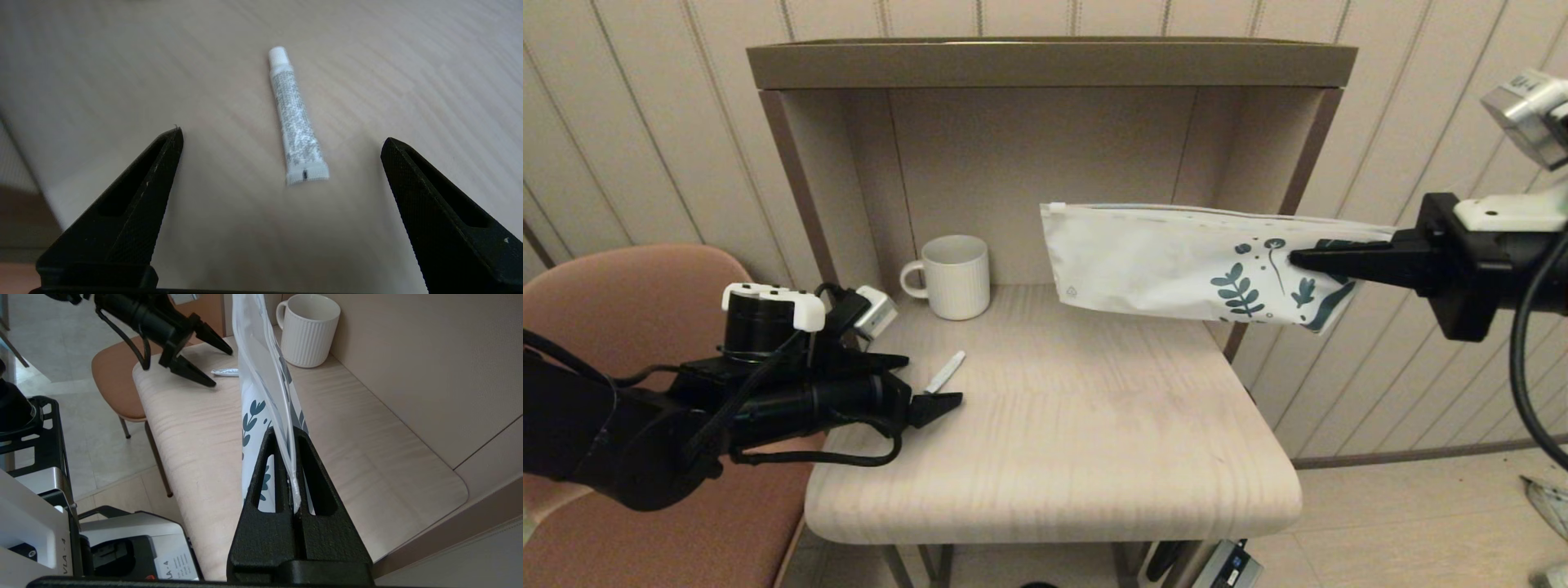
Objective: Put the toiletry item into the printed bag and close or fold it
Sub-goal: Pick up the toothpaste
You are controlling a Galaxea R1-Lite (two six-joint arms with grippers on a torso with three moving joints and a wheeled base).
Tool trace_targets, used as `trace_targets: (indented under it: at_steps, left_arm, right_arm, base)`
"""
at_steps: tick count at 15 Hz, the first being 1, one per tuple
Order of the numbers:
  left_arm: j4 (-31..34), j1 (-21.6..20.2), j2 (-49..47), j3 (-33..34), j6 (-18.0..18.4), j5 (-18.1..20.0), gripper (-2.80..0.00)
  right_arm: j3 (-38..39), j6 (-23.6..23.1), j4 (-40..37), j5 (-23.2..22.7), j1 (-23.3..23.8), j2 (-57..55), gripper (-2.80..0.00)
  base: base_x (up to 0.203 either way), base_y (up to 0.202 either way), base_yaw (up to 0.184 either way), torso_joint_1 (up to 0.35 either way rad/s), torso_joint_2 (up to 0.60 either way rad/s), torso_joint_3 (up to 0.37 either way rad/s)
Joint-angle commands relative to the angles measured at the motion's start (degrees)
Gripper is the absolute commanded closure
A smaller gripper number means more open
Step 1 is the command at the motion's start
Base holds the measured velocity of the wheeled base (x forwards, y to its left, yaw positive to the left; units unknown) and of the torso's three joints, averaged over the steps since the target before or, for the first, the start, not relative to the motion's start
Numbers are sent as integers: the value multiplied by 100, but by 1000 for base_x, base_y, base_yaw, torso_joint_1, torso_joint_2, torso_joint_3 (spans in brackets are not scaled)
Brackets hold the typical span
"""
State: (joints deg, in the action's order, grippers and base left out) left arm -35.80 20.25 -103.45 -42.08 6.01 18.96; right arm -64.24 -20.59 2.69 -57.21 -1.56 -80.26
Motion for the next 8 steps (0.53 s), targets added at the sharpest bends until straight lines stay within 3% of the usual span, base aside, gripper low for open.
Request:
trace_targets:
  at_steps: [1,8]
  left_arm:
    - [-23,14,-204,-73,-3,5,-280]
    - [-322,11,-305,-62,-38,12,-280]
  right_arm:
    - [35,-15,39,-45,8,-68,0]
    - [35,-15,47,-97,77,-95,0]
  base:
    - [0,0,0,0,0,0]
    - [0,0,0,0,0,0]
